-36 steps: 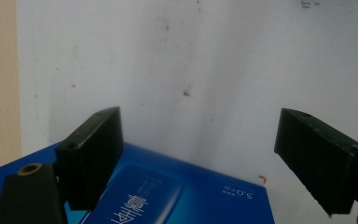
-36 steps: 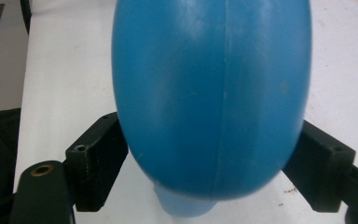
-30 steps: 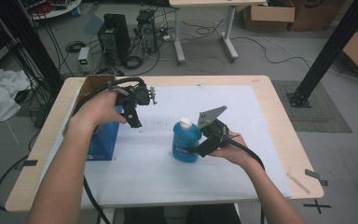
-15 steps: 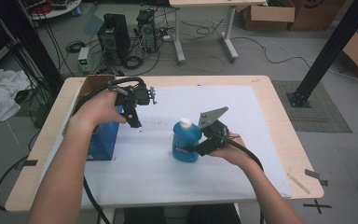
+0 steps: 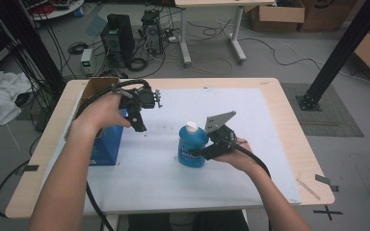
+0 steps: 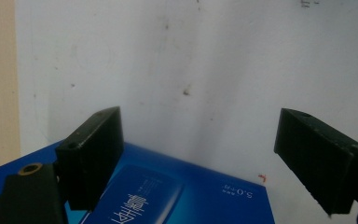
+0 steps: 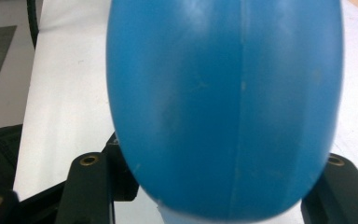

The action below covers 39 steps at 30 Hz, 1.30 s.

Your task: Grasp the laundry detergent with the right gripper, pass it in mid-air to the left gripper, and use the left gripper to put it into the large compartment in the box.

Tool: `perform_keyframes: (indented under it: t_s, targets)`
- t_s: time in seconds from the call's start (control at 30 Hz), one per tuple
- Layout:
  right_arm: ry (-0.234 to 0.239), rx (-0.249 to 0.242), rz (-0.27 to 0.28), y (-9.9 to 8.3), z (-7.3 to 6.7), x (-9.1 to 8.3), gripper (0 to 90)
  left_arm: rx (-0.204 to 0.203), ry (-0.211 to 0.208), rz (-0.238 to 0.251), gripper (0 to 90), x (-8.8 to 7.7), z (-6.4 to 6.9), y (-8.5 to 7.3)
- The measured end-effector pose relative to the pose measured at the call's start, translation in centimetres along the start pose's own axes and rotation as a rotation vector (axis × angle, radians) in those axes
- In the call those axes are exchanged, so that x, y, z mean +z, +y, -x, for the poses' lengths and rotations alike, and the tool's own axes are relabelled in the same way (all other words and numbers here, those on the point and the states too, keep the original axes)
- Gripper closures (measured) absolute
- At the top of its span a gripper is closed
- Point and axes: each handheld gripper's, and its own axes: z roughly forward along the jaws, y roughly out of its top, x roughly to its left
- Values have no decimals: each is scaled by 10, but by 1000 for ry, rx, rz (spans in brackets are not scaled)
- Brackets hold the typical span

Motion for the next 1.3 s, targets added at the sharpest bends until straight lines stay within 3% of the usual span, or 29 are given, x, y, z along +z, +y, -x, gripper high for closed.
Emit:
perform_keyframes:
  t_s: [0.27, 0.47, 0.67, 0.8, 1.0, 1.03, 1.3]
  targets:
    - [-3, 2, 12, -2, 0, 1, 436, 4, -3, 2, 165, -1, 1, 1]
    - [29, -12, 13, -1, 3, 0, 450, 13, -4, 19, 163, -7, 3, 2]
    - [94, -36, -14, 4, 7, -1, 453, 26, -9, 52, 160, -19, 6, 3]
    - [124, -46, -2, 17, 10, -7, 452, 39, -21, 81, 157, -32, 8, 5]
    - [133, -60, 5, 32, 15, -14, 452, 65, -15, 120, 156, -59, 16, 9]
    - [140, -70, -5, 40, 16, -16, 452, 80, -17, 144, 156, -71, 20, 12]
    - [156, -104, -18, 62, 14, -19, 452, 139, -23, 173, 156, -101, 33, 26]
